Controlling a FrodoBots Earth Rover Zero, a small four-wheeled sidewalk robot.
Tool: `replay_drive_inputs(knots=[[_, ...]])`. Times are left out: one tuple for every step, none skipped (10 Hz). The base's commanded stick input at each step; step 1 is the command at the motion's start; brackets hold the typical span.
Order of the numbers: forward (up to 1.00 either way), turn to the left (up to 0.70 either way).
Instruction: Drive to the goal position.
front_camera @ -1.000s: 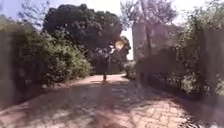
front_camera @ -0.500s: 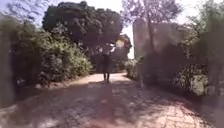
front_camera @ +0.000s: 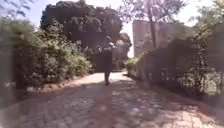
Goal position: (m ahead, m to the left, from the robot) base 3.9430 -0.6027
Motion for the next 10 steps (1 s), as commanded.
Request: replay_drive_inputs(knots=[[0.70,0.00],[0.70,0.00],[0.70,0.00],[0.70,0.00],[0.70,0.00],[0.00,0.00],[0.00,0.00],[0.00,0.00],[0.00,0.00],[0.00,0.00]])
